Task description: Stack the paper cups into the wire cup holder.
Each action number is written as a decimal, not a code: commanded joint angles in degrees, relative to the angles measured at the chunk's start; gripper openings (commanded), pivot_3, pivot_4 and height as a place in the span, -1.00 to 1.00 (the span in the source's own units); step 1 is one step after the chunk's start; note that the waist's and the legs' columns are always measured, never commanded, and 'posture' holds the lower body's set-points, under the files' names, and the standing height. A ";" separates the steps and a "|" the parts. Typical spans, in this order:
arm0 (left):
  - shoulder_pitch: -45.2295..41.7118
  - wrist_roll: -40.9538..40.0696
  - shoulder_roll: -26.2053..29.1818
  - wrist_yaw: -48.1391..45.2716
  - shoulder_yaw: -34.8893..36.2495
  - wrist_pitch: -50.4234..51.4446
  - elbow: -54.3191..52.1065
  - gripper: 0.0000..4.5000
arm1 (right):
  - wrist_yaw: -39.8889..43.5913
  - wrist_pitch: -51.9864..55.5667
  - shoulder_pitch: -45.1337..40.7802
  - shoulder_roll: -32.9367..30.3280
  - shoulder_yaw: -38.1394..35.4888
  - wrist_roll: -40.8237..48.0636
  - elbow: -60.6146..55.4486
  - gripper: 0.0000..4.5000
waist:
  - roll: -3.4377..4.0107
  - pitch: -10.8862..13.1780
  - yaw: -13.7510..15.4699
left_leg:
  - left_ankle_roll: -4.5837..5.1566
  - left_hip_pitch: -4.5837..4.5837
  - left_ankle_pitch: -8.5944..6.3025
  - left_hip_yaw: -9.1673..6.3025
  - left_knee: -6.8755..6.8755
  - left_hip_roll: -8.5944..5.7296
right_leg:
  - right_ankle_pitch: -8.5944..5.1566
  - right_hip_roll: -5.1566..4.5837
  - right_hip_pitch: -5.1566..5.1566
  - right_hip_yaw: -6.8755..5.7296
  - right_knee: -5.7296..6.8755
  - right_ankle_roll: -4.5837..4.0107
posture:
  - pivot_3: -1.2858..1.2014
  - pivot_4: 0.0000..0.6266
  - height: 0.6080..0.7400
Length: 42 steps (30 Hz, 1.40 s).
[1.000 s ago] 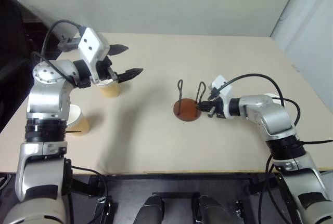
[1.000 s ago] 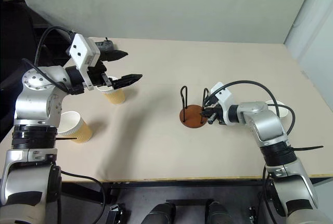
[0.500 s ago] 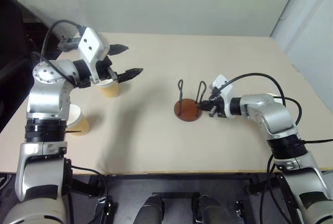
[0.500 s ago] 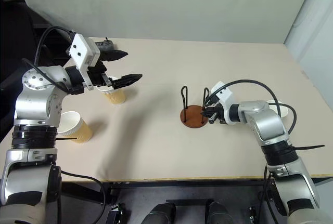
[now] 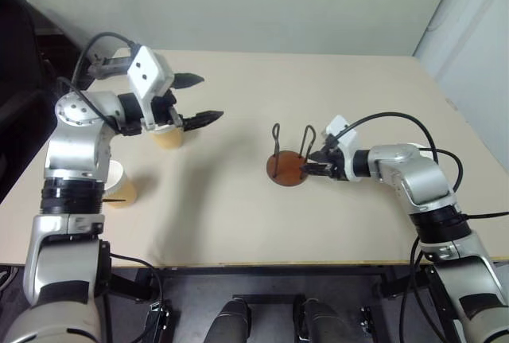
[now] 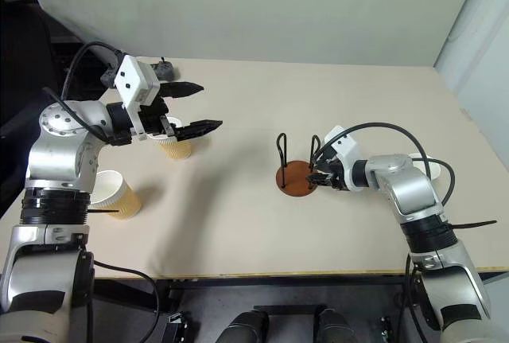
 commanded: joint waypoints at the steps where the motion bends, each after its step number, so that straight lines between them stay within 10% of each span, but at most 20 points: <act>1: -1.47 -4.69 2.27 -9.28 -0.42 5.52 -0.78 1.00 | 0.69 -1.19 -1.84 -0.82 -0.35 0.12 -0.50 -0.11 | 0.00 0.00 0.00 | 0.00 0.00 -0.01 0.00 0.00 0.00 | -0.01 0.00 0.00 0.00 0.00 0.01 | 0.03 -0.52 1.00; 42: -4.43 -1.71 0.85 -20.82 -6.47 4.74 -0.35 1.00 | 24.84 -12.80 -10.21 -25.06 -2.08 -1.28 5.89 -0.11 | 0.00 0.00 0.04 | 0.27 -0.14 -0.15 0.07 0.04 0.03 | -0.28 -0.01 0.02 0.03 -0.07 0.30 | 0.03 -0.52 1.00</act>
